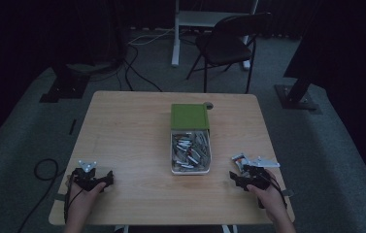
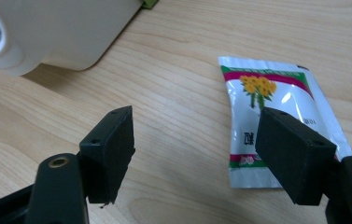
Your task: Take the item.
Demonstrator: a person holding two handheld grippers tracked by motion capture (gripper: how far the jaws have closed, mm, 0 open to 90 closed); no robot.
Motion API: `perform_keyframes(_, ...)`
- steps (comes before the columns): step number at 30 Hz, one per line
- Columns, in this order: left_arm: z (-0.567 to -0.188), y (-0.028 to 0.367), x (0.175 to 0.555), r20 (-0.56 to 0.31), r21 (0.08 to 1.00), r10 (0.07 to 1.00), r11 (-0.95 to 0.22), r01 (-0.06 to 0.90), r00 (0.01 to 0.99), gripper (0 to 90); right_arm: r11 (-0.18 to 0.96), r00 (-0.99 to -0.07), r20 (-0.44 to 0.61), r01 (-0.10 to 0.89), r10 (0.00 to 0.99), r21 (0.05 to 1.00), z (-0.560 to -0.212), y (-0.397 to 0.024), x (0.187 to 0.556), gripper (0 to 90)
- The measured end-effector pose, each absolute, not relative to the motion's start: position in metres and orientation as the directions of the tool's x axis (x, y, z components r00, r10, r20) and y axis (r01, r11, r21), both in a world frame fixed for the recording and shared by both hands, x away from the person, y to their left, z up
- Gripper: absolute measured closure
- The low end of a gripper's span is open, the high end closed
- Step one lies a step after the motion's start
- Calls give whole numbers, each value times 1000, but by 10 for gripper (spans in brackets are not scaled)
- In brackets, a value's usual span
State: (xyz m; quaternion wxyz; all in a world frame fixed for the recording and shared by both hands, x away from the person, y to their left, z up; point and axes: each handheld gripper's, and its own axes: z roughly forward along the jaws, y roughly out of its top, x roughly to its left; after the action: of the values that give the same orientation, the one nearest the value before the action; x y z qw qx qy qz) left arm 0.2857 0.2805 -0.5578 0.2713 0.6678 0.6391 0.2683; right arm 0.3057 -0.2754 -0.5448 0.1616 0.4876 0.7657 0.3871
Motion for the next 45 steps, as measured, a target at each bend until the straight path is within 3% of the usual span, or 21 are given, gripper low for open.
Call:
perform_keyframes(5, -558, 280, 285, 10, 706, 999, -43, 707, 50, 103, 256, -517, 114, 589, 849, 767, -545, -268, 305, 211)
perform_keyframes(22, -558, 280, 285, 11, 707, 999, -45, 706, 52, 103, 358, -648, 114, 549, 753, 755, -560, -248, 299, 190)
perform_keyframes(34, -558, 280, 285, 13, 704, 998, -57, 708, 68, 103, 509, -756, 18, 457, 654, 730, -563, -235, 294, 126)
perform_keyframes(45, -558, 278, 282, 12, 706, 997, -61, 705, 74, 104, 522, -759, 2, 449, 651, 725, -564, -233, 293, 118)
